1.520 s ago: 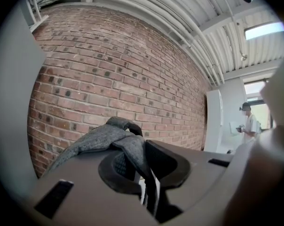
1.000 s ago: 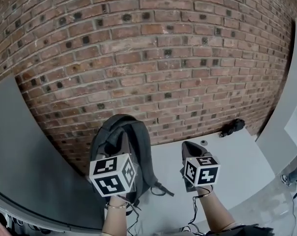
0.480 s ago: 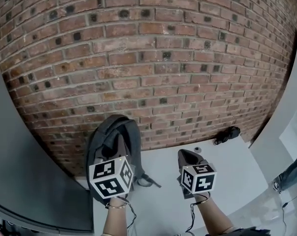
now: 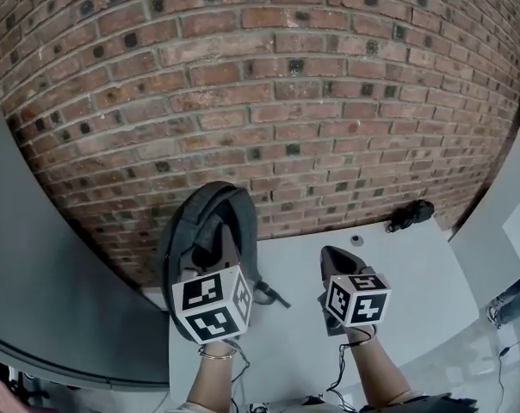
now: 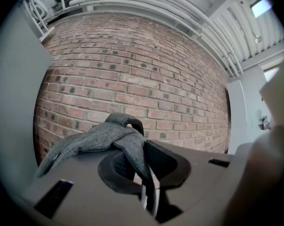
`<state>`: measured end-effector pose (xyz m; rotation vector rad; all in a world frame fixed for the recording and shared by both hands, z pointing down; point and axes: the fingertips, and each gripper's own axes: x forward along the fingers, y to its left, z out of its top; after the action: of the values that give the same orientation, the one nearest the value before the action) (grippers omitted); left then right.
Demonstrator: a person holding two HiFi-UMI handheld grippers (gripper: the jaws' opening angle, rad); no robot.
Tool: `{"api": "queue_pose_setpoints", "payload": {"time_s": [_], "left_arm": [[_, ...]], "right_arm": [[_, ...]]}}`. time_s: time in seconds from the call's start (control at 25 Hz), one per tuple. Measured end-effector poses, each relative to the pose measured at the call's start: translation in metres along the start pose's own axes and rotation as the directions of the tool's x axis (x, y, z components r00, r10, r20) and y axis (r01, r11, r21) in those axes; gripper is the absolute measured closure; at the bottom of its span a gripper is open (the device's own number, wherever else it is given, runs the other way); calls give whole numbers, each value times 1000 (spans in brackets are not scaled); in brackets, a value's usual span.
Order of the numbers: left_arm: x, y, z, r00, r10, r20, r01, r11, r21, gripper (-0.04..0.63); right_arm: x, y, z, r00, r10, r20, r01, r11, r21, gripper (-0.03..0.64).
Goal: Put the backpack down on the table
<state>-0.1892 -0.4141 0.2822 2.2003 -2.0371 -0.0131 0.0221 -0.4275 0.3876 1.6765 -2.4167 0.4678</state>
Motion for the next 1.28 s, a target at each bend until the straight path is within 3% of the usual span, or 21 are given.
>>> {"api": "queue_pose_setpoints", "payload": {"time_s": [0.56,0.92,1.28], "left_arm": [[-35,-33,-33,999,8,-47,-7,1000,9,540],[-44,-75,-51,994,-40,-98,41,999,9,540],[-55,-114,-75,987,-99,-129,94,995,-38,543]], "right_arm": [[-47,-23,-24,1000,-22,-2,22,999,44,586],[-76,-40,-29,999,-43,7,43,998,55,586],[-104,-66,-43,996,-87,5,86,993,86,586]]}}
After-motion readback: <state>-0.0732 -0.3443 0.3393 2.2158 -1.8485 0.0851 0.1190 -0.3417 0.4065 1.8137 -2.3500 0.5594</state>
